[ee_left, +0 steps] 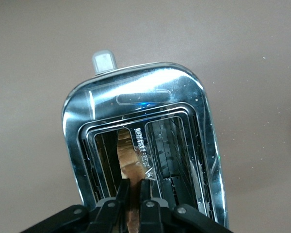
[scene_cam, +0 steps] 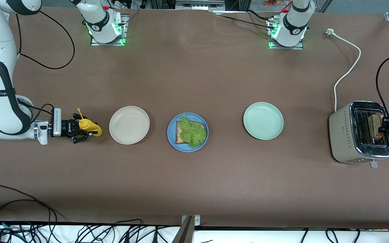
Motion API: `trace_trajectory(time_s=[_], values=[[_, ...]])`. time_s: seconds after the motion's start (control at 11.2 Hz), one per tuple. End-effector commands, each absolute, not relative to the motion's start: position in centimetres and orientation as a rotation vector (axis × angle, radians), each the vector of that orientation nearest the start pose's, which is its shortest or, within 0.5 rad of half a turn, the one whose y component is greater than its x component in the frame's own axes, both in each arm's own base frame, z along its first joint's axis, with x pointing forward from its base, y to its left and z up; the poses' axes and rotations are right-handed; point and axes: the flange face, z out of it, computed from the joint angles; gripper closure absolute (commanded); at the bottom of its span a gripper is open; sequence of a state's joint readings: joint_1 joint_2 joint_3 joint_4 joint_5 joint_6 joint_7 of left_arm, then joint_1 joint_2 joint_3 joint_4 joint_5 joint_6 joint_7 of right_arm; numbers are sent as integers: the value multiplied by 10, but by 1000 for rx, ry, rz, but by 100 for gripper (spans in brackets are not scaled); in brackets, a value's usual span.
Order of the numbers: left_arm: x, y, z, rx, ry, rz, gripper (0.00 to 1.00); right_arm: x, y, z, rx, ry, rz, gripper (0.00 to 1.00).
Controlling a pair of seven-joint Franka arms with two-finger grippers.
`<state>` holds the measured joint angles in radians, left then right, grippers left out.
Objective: Make sandwich in blue plate with both arms
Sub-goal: 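Set the mustard down, open the right gripper while the left gripper descends, then retract the right gripper while the left gripper grasps a bread slice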
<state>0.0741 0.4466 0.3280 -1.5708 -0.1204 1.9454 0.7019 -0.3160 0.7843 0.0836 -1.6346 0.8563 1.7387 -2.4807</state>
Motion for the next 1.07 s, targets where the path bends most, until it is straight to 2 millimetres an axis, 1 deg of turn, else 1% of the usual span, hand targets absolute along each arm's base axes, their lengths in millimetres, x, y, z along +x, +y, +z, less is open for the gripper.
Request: trace_trajectory(time_s=[0.0,0.09,0.18,0.45,0.63,0.71,0.89,0.98], values=[[634,233,400,-3102,461,68,100,626,-83,155,-1394,-1697,-847,45],[636,228,404,-3098,468,57,100,625,-86,155,-1398,-1695,-849,38],[638,227,412,-3084,471,43,100,626,-88,156,-1399,-1698,-850,0],[650,220,447,-3008,518,-7,100,629,-93,163,-1395,-1726,-854,0],[647,214,478,-3005,522,-56,100,635,-106,174,-1410,-1769,-833,0],[646,209,487,-3003,532,-80,100,635,-113,177,-1418,-1787,-815,0],[639,201,516,-3005,541,-132,100,633,-136,184,-1452,-1823,-780,0],[634,195,526,-3023,547,-125,100,632,-146,195,-1467,-1852,-757,0]])
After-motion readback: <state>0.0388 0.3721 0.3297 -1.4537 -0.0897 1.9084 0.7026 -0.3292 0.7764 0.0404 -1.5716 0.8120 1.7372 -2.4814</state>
